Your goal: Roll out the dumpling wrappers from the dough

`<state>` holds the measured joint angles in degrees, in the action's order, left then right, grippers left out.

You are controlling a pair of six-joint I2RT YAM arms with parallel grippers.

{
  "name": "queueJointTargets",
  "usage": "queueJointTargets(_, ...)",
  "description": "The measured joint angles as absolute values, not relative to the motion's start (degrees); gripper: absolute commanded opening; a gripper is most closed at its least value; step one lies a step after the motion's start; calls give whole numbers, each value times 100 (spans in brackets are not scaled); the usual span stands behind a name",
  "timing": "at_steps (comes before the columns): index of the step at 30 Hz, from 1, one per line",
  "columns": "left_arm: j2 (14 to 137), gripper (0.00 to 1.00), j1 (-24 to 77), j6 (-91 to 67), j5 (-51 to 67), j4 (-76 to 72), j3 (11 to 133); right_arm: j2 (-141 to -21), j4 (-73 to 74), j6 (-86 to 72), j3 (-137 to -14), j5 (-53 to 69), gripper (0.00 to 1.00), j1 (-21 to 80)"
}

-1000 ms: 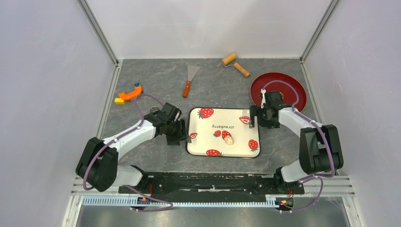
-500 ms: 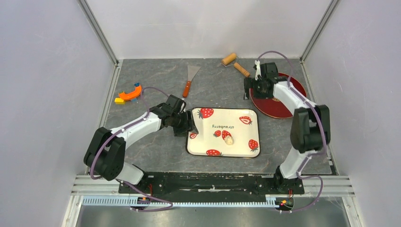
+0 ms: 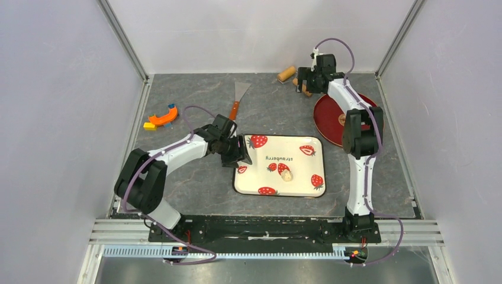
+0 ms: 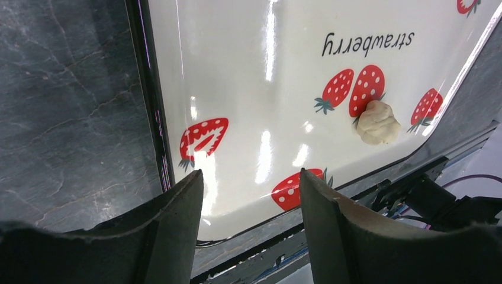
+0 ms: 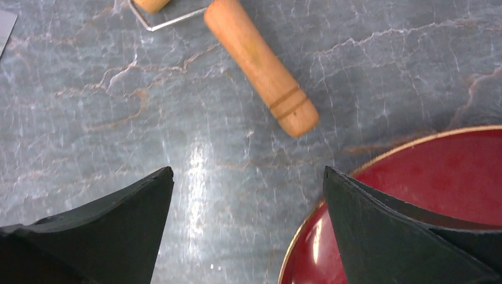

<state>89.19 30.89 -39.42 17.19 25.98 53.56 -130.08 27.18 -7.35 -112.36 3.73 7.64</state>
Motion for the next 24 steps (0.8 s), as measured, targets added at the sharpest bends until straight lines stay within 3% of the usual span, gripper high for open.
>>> queueJointTargets(9,9502,65,3061,-3938,1949,2620,5763,-14066,1925,-1044,-11813,458,97,679)
queueJointTargets(13,9640,64,3044,-3898,1979,2652,5948,-14363,1640,-1090,-11972,506,81,652)
queueJointTargets(18,9695,64,2969,-3889,1981,2735,6106,-14400,1525,-1031,-11990,663,71,657)
queueJointTargets(24,9695,64,2842,-3868,1981,2779,6333,-14409,1555,-580,-11968,711,41,779)
